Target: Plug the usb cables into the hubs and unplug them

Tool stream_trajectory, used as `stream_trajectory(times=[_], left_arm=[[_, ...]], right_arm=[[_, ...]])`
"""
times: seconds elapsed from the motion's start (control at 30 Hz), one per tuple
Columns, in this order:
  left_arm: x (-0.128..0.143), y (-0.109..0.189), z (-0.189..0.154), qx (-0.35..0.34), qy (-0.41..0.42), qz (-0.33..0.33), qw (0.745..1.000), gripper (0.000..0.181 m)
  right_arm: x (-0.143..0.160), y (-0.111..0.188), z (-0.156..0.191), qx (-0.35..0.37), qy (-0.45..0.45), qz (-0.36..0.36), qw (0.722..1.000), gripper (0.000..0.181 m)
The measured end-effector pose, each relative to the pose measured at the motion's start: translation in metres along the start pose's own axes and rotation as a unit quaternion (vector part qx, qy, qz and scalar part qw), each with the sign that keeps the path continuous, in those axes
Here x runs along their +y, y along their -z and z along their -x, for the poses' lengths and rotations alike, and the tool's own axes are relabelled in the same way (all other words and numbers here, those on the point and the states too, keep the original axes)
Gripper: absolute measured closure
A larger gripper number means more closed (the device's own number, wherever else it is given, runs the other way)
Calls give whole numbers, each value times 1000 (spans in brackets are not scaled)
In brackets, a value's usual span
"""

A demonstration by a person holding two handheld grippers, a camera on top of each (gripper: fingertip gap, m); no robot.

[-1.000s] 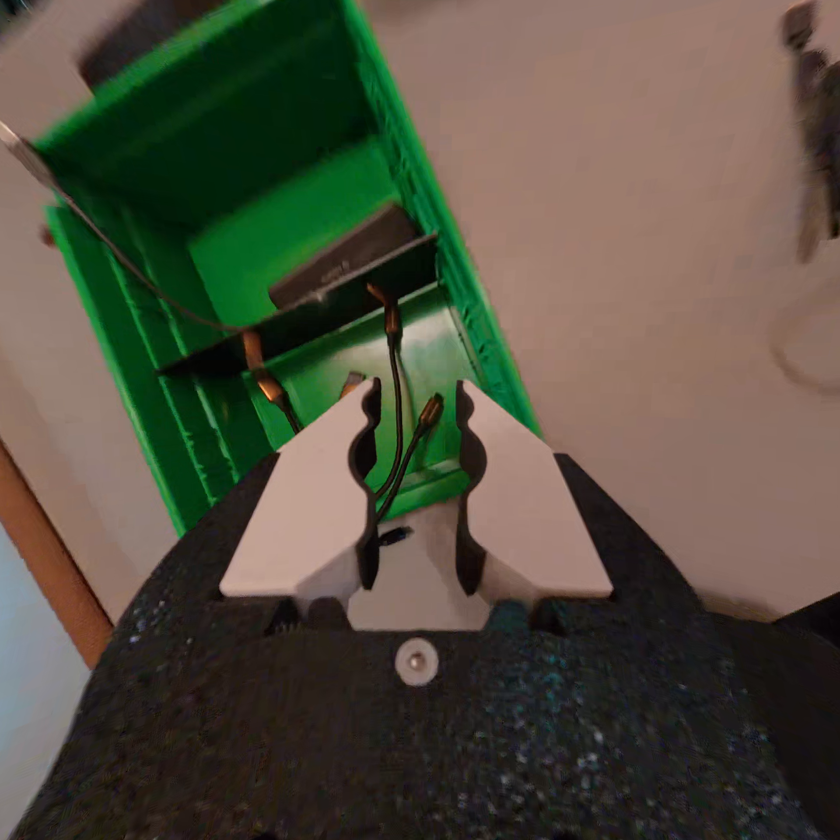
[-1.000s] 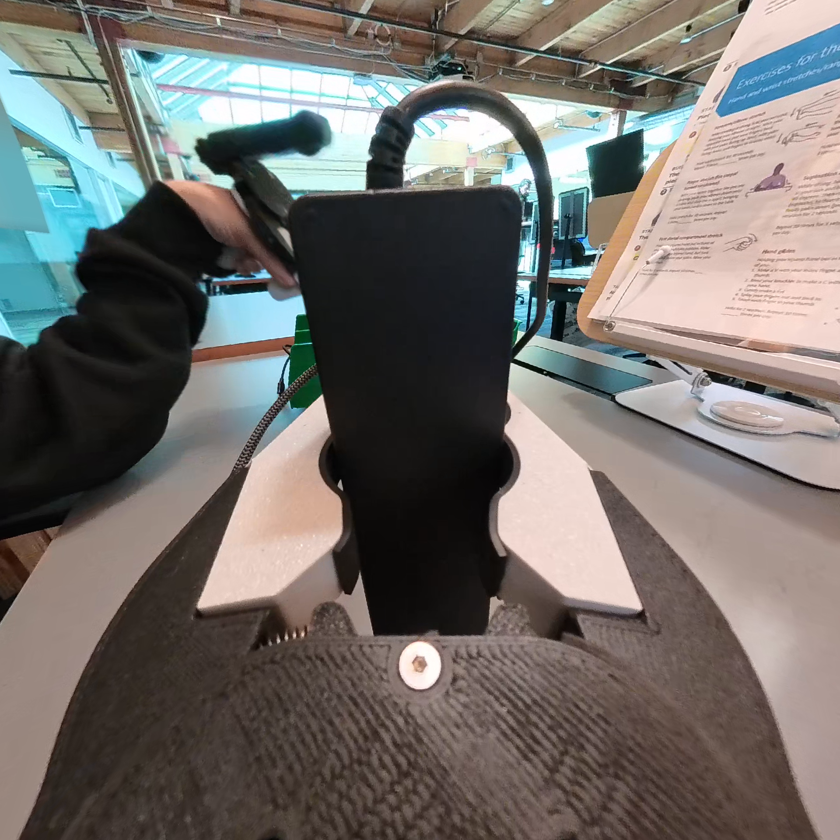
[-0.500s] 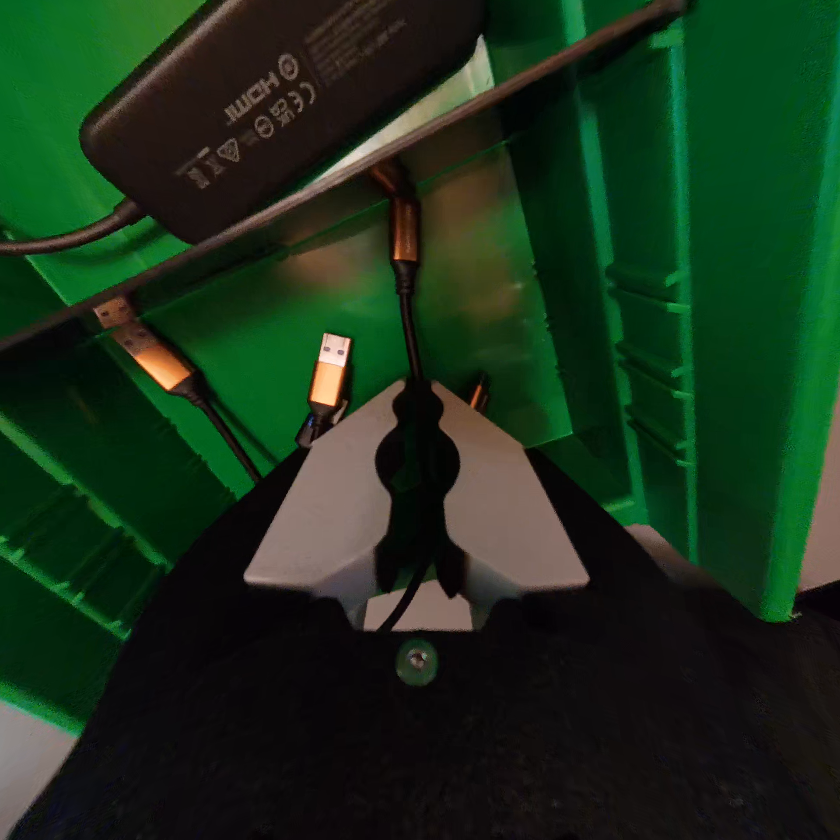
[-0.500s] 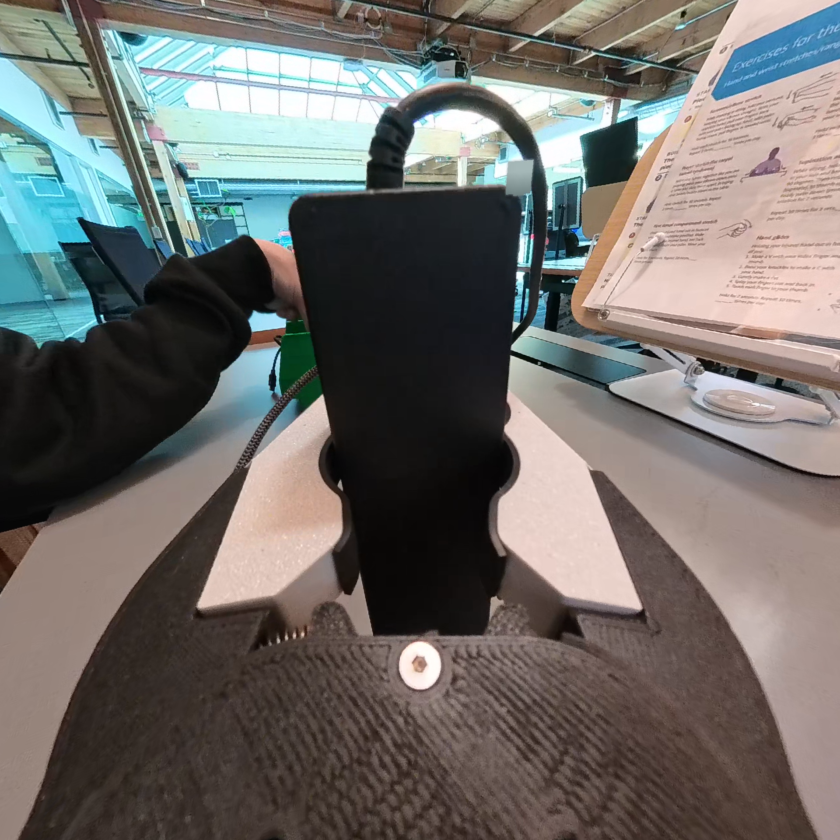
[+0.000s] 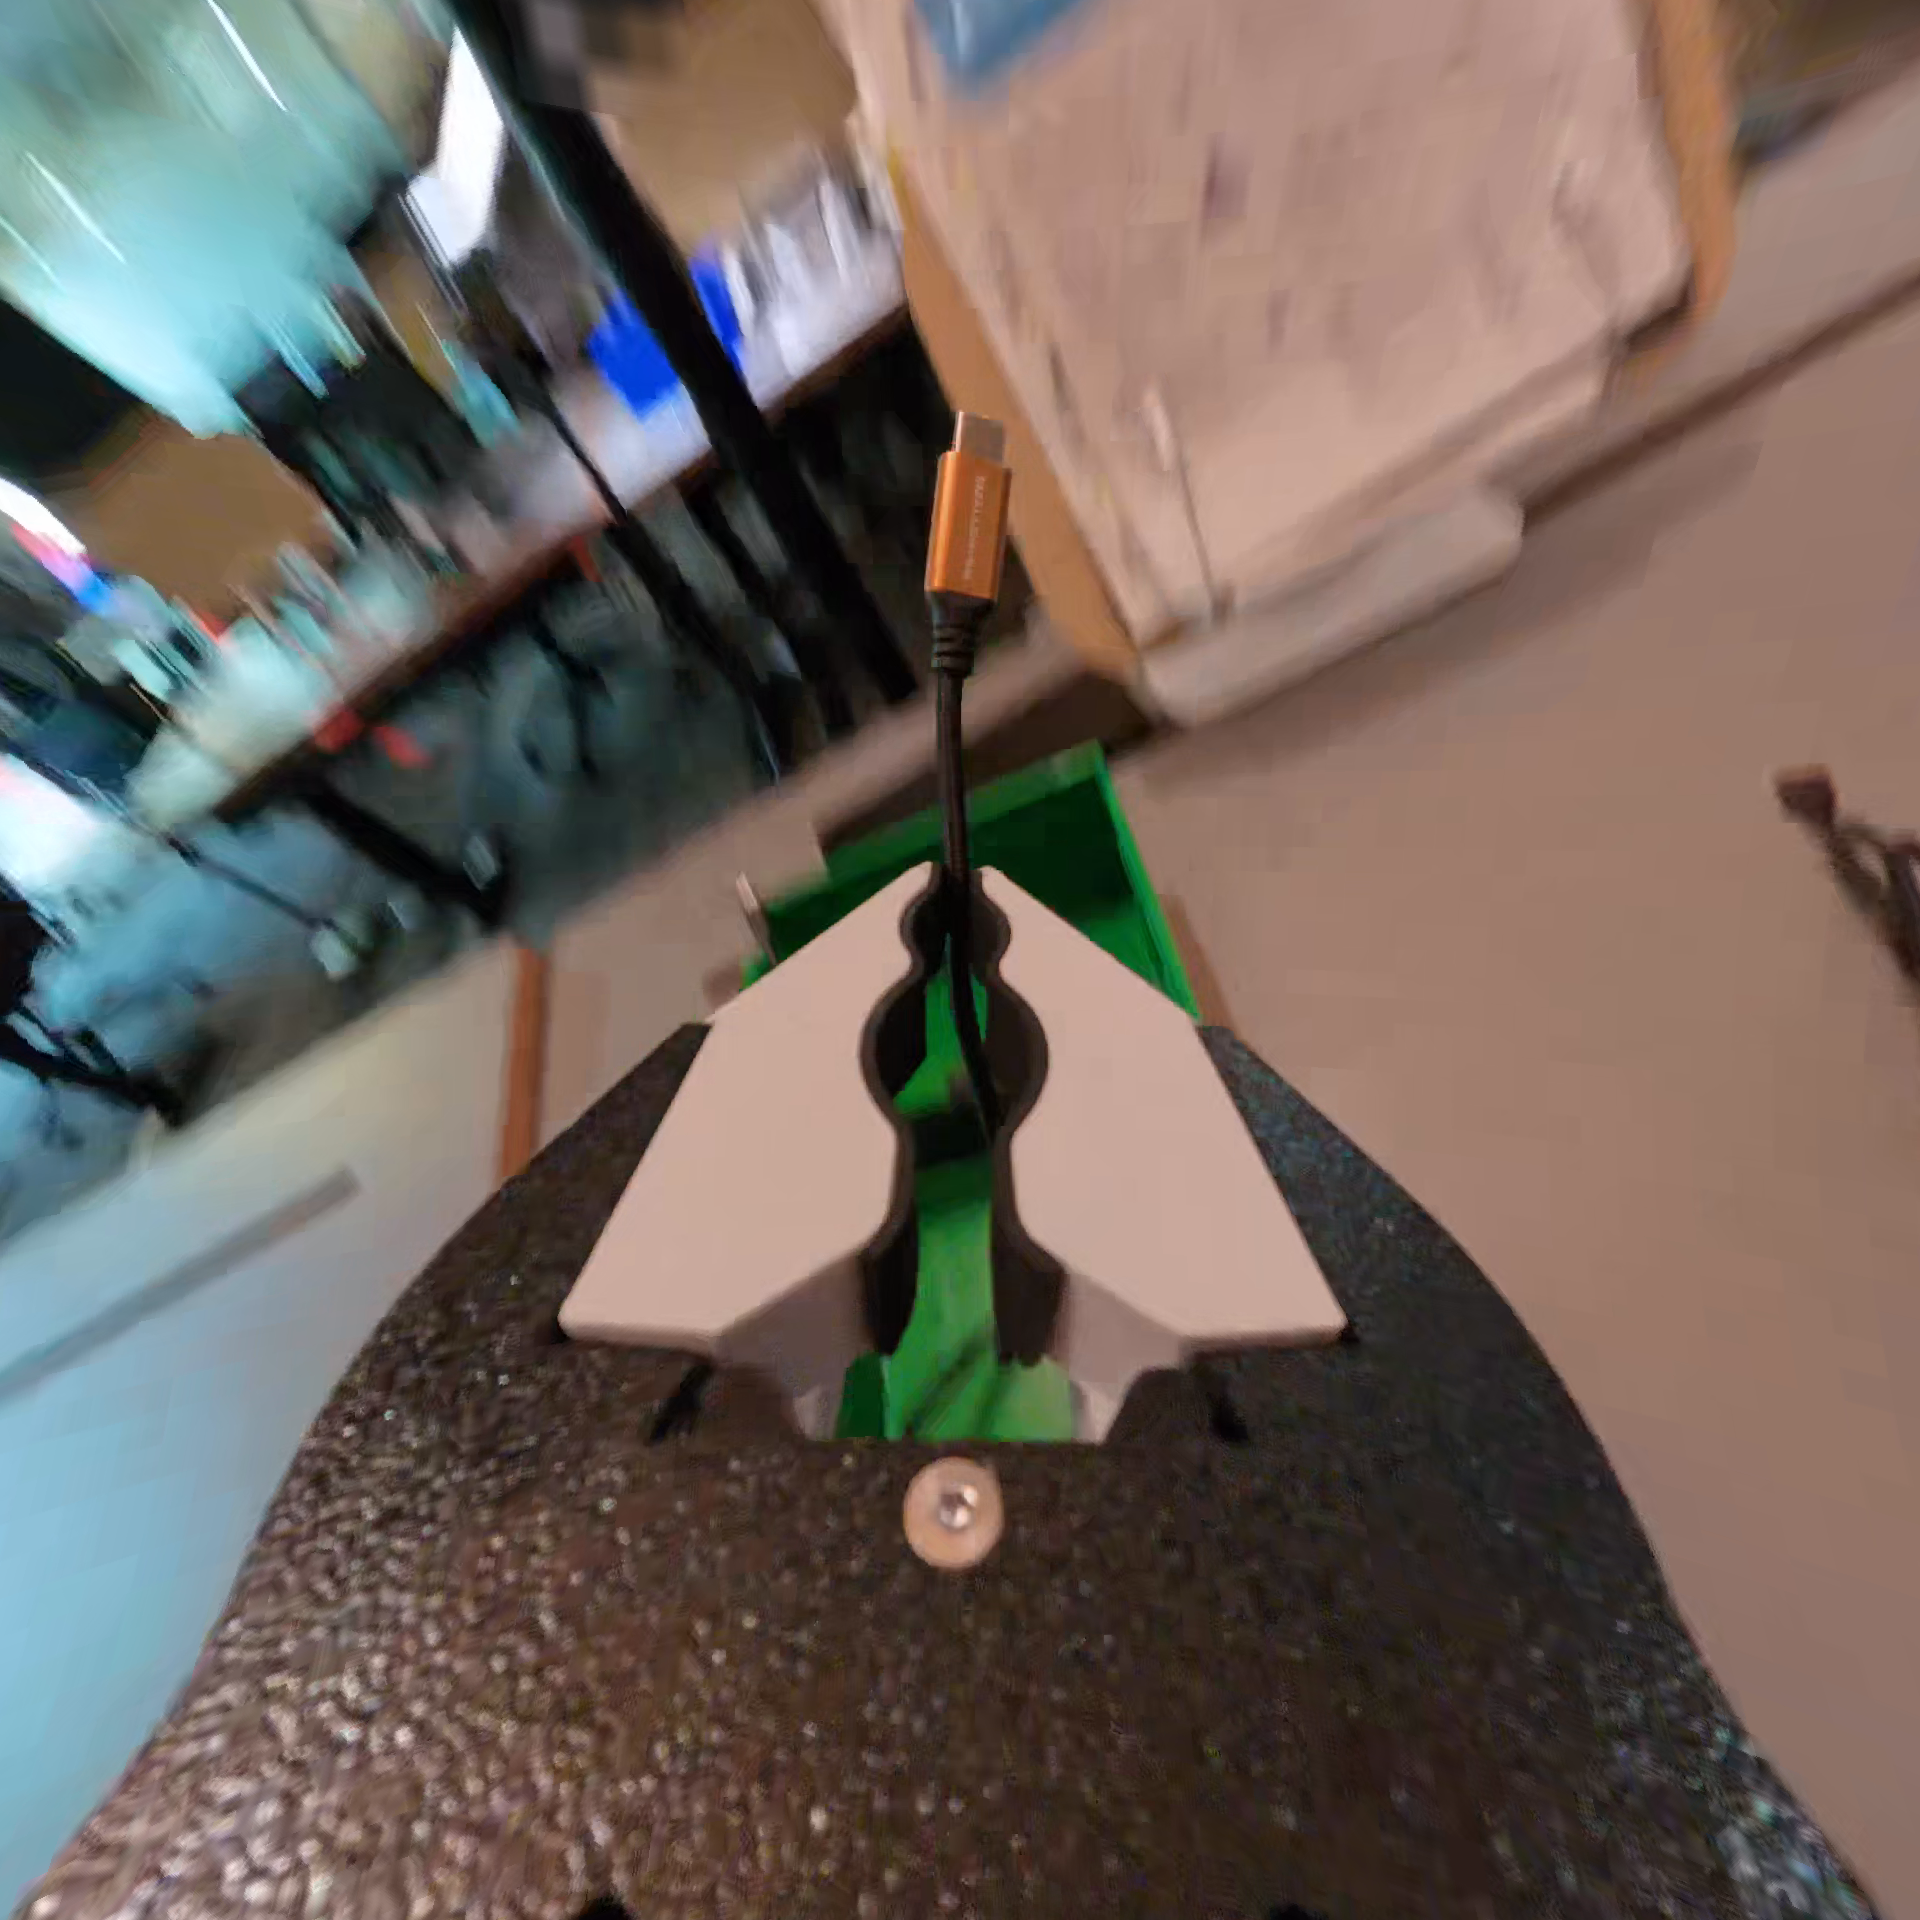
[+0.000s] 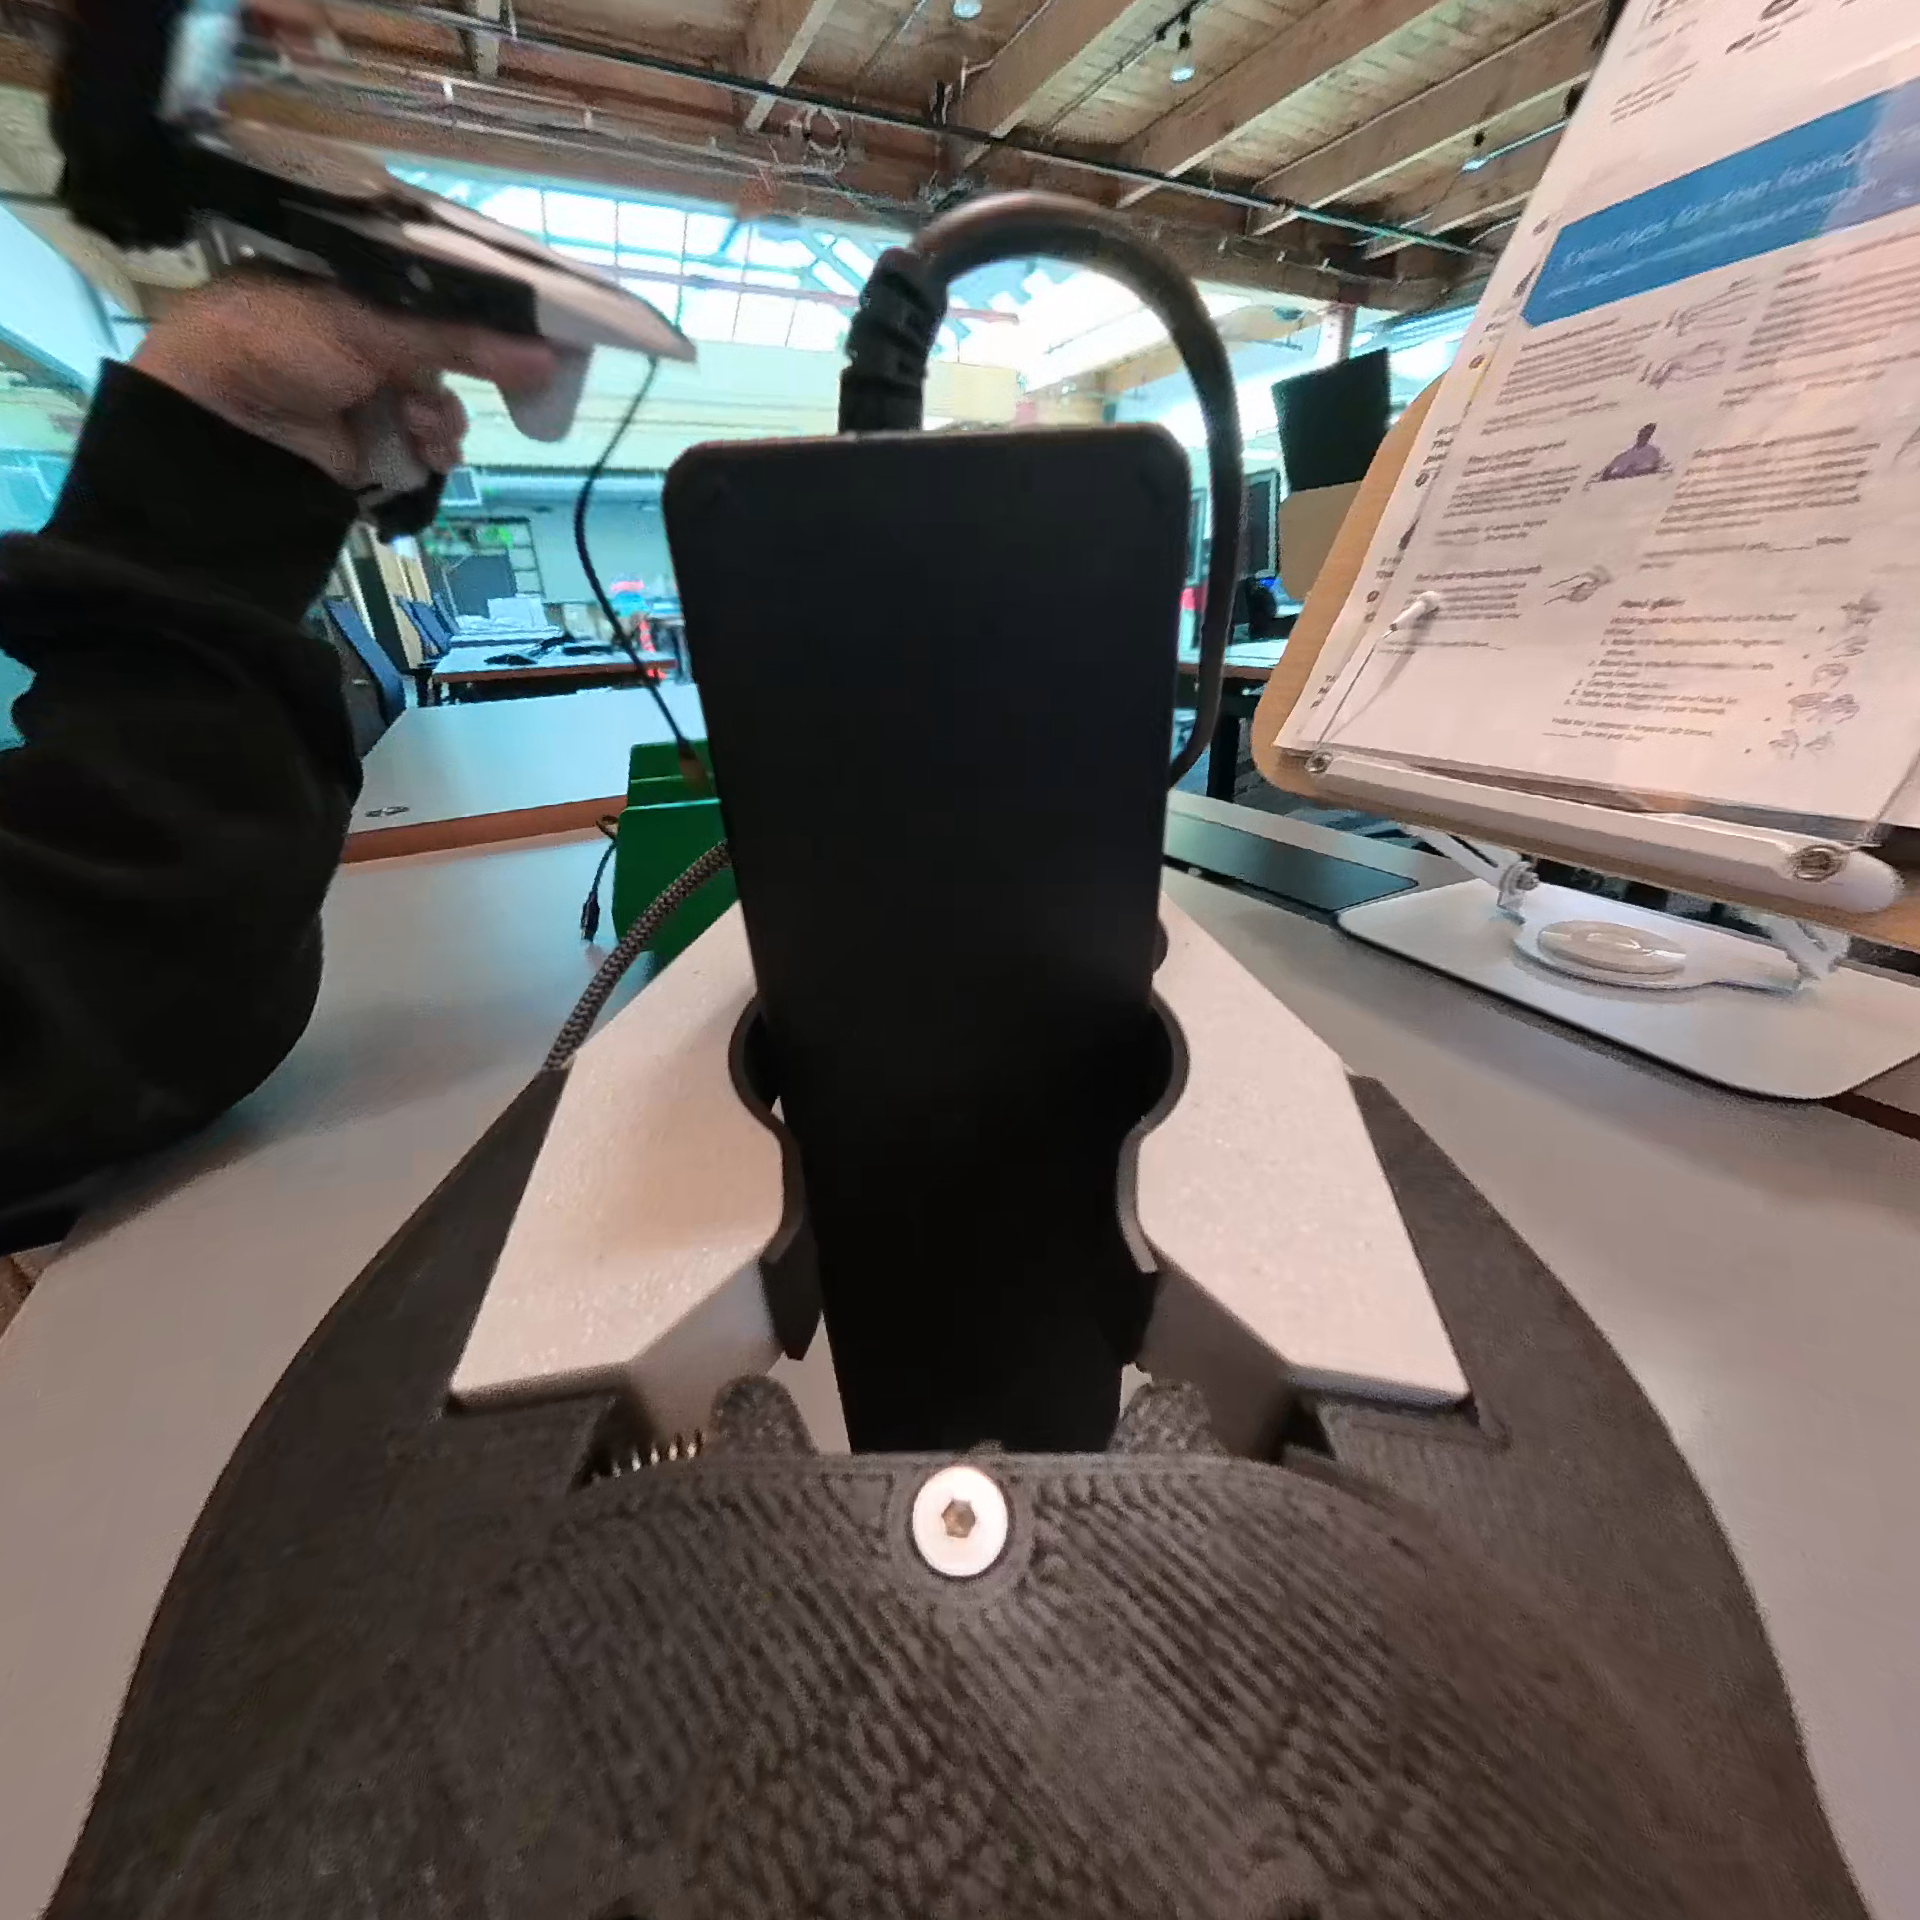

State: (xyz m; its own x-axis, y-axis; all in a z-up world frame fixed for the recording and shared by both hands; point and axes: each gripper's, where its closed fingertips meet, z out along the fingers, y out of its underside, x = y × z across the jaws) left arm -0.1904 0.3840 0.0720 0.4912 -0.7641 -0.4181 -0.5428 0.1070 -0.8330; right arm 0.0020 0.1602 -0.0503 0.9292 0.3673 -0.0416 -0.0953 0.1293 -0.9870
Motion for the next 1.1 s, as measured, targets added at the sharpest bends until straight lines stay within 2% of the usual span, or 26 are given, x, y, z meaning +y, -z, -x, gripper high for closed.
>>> stream_trajectory(times=[0.07, 0.17, 0.27, 0.33, 0.4, 0.47, 0.6, 0.77, 0.87, 0.93, 0.97, 1.0, 1.03, 1.1], left_arm=[[-45, 22, -6, -22, -20, -121, 992, 181], [-90, 45, -58, 80, -43, -243, 966, 180], [-110, 44, -116, 210, -57, -301, 928, 181], [-110, 28, -149, 264, -103, -321, 904, 181], [-89, 1, -184, 327, -165, -305, 879, 181], [-52, -16, -221, 417, -232, -277, 834, 181], [20, -25, -263, 569, -269, -176, 757, 180], [80, -1, -279, 680, -292, -22, 672, 177], [89, 9, -284, 699, -296, 12, 651, 174], [98, 20, -284, 715, -300, 49, 629, 158], [102, 24, -282, 716, -311, 63, 622, 157], [102, 23, -281, 705, -324, 62, 627, 156], [100, 15, -281, 680, -340, 52, 648, 156], [92, -17, -276, 597, -374, 39, 709, 155]], right_arm=[[-5, 5, -5, 6, -1, -11, 1000, 117], [-15, 13, -13, 21, 1, -31, 999, 117], [-29, 24, -20, 35, 12, -62, 997, 117], [-40, 32, -22, 41, 24, -89, 995, 117], [-42, 36, -30, 67, 30, -90, 993, 117], [-39, 36, -34, 75, 27, -84, 993, 117], [-36, 32, -31, 70, 33, -76, 994, 117], [-34, 30, -28, 56, 28, -72, 995, 117], [-33, 29, -27, 54, 31, -67, 996, 117], [-32, 29, -26, 51, 31, -66, 996, 117], [-32, 28, -25, 51, 32, -66, 996, 117], [-33, 28, -25, 48, 32, -68, 996, 117], [-34, 28, -24, 45, 32, -71, 996, 117], [-39, 30, -20, 32, 22, -92, 995, 117]])
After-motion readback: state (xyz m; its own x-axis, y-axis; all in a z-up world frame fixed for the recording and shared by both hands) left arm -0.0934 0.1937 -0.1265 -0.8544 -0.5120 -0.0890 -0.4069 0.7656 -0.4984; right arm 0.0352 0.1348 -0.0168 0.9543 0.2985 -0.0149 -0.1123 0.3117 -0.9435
